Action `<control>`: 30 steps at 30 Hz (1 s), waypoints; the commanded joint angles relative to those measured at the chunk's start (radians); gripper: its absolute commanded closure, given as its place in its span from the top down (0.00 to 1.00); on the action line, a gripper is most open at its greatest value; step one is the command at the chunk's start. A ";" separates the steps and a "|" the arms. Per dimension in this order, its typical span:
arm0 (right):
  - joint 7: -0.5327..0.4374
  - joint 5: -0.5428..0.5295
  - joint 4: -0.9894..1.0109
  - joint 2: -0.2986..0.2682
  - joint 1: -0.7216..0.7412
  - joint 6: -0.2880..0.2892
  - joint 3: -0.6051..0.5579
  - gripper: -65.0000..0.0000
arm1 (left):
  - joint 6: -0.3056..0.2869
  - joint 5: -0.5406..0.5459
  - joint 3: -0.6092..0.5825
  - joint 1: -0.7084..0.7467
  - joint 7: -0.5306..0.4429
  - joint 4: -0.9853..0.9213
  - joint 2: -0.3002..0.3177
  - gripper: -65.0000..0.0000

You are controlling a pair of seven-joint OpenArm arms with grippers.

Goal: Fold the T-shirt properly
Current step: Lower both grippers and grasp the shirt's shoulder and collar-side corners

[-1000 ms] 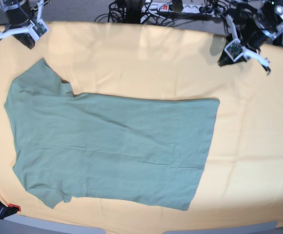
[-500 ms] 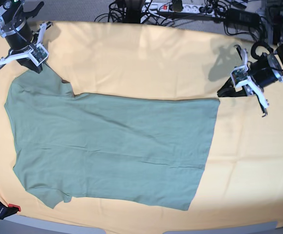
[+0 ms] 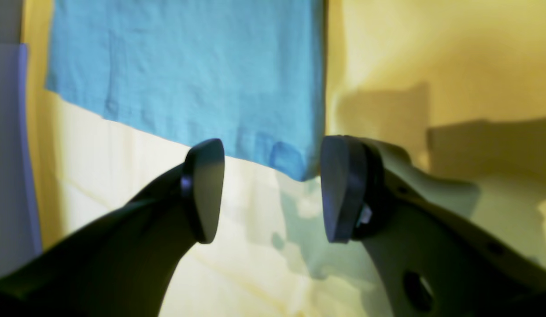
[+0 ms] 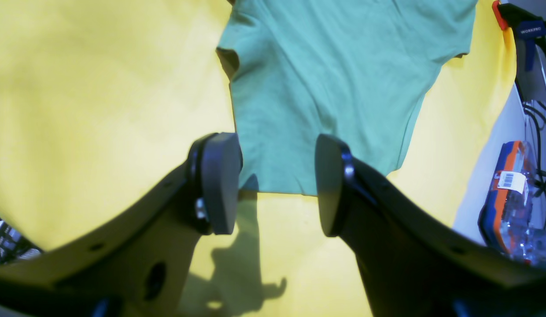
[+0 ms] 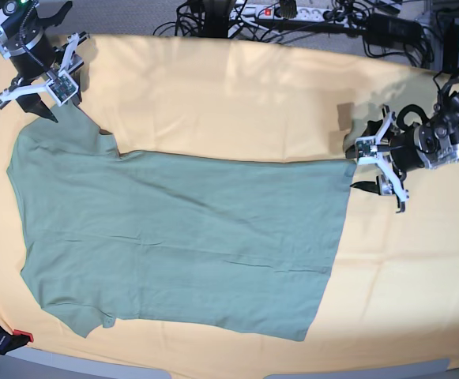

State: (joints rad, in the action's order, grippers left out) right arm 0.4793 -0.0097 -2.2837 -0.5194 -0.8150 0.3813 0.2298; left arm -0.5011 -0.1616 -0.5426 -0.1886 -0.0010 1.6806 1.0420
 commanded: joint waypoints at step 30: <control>-0.048 -0.034 0.094 -0.013 0.001 0.071 0.006 0.50 | -0.051 -0.047 -0.157 -0.177 -0.026 -0.117 -0.111 0.29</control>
State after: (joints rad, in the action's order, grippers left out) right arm 0.4549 -0.0387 -2.1780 -0.5198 -0.8112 0.4583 0.2298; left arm -0.5507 -0.2131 -0.7074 -0.3473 -0.0196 1.5558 0.9142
